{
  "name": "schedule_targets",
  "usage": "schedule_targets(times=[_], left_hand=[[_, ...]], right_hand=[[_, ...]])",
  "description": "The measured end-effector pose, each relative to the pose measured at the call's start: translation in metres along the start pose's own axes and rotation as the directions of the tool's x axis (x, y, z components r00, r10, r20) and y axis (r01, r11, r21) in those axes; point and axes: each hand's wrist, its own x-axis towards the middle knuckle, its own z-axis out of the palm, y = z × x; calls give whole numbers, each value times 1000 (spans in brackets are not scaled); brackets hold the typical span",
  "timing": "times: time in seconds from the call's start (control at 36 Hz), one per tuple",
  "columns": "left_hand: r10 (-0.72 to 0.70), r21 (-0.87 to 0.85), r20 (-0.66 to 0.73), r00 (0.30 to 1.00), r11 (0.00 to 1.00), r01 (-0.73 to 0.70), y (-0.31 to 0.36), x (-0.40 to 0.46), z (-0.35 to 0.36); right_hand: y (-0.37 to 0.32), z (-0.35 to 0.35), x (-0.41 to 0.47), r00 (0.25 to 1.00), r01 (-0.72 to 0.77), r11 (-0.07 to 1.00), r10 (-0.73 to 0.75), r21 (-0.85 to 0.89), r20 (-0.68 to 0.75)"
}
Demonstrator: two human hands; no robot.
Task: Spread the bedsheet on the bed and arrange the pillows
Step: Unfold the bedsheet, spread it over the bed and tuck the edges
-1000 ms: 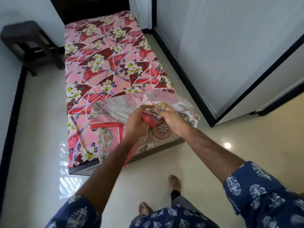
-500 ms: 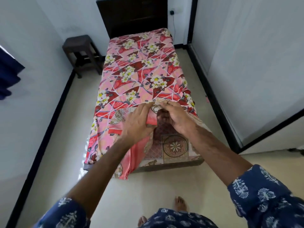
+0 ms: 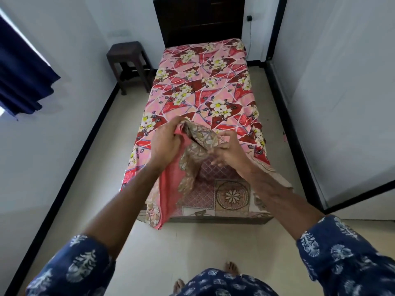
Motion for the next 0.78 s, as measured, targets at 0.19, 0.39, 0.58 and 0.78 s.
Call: schedule_targets(times=[0.19,0.39,0.58,0.78], left_hand=[[79,47,-151,985,996,-73,6,14,-38],[-30,-188,-496,868,979,-74,-20,22,-108],[-40,104,-578,815,987,122,-61,15,-176],[-332,185,-502,798,861,474,-136,-22,-196]], right_hand=[[29,18,20,981,-111,976,138,-190,134],[75,-4,60,930,-364,930,359,-51,-80],[106,-16,54,943,-283,943,307,175,-129],[33,-20,71,877,102,989,-38,108,-478]])
